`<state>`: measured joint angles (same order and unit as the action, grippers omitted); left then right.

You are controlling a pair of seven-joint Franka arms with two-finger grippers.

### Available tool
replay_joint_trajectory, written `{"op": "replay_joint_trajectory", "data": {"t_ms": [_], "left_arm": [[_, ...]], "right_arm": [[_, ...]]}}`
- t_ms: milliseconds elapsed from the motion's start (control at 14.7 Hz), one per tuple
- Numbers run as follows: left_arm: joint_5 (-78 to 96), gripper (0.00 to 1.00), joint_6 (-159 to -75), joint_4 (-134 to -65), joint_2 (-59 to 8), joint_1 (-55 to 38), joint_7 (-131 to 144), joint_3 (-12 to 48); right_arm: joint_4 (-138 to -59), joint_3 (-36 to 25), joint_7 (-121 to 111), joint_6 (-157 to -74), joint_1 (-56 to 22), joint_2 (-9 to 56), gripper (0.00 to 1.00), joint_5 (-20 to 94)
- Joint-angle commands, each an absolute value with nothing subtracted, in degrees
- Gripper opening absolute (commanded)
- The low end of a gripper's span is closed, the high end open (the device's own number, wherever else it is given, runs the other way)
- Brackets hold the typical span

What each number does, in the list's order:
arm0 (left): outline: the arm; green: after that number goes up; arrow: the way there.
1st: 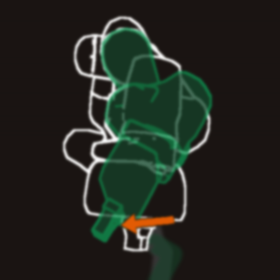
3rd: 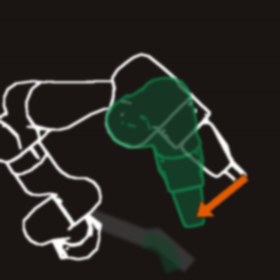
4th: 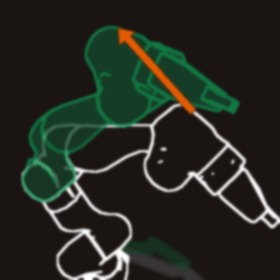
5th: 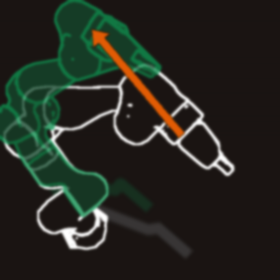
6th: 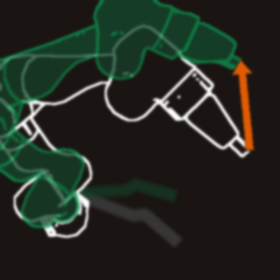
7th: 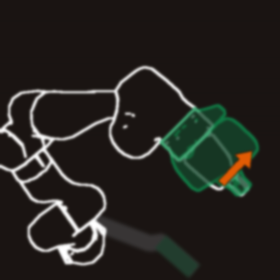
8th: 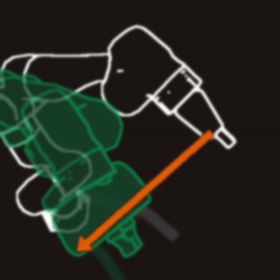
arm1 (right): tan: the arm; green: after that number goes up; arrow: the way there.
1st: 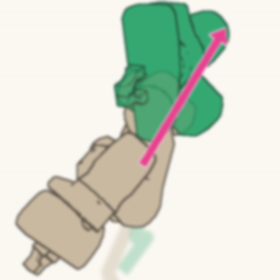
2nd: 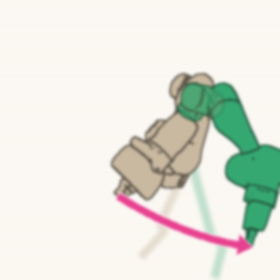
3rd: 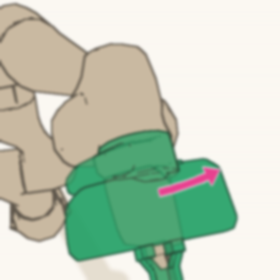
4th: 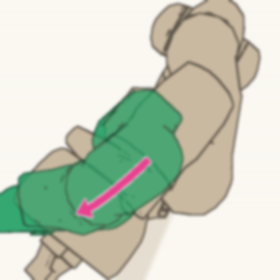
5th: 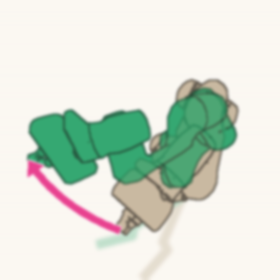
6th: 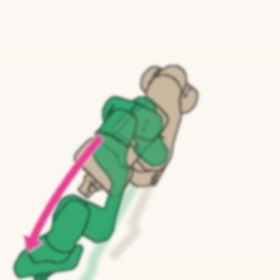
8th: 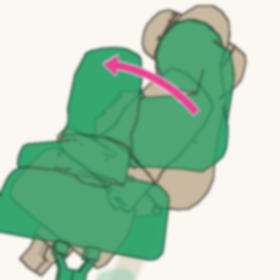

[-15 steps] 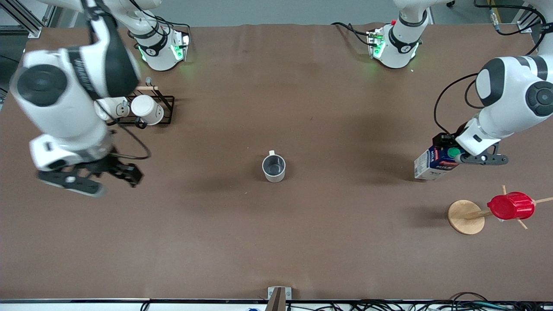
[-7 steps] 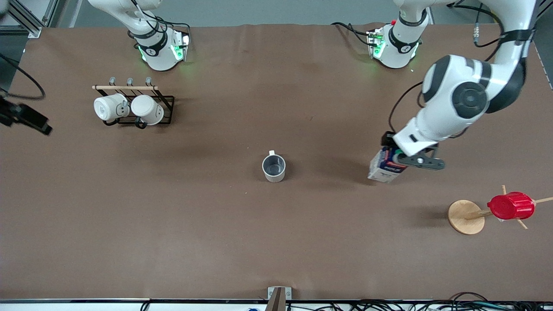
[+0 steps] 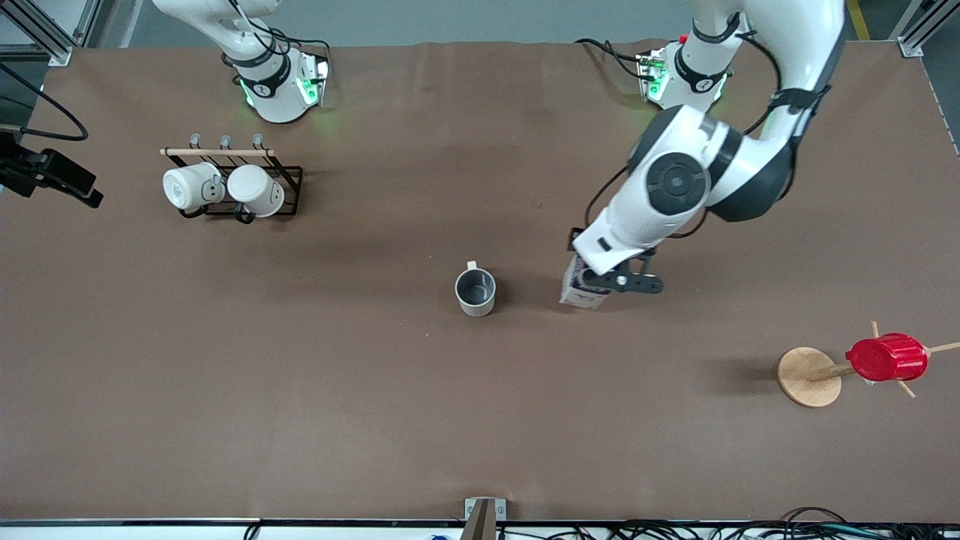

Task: Place cup and milk on table
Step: 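Carry the milk carton beside the grey mug with the left gripper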

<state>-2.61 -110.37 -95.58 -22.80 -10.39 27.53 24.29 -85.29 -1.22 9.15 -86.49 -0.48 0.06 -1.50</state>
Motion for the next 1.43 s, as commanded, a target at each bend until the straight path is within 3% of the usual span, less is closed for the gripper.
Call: {"op": "replay_joint_trajectory", "data": {"t_ms": [0, 271, 611, 1357], "left_arm": [[-3.6, 0.67, -108.19, -89.74, -27.33, -14.14, 32.94, 23.91], [-8.43, 0.67, -108.63, -89.47, -30.49, -17.22, 41.11, 24.08], [-8.88, 0.67, -108.72, -82.28, -35.94, -20.82, 44.29, 23.64], [-9.93, 0.67, -108.81, -81.91, -36.47, -20.21, 42.72, 23.64]], "right_arm": [[-86.13, -1.05, 8.26, -86.92, -0.44, -0.7, 1.0, -0.61], [-86.13, -1.14, 7.3, -87.01, -0.26, -0.7, 1.0, -0.53], [-86.13, -1.23, 7.29, -87.01, -0.26, -0.7, 1.0, -0.53], [-86.13, -0.53, 7.29, -87.01, 0.97, -0.62, 1.0, -0.44]]}}
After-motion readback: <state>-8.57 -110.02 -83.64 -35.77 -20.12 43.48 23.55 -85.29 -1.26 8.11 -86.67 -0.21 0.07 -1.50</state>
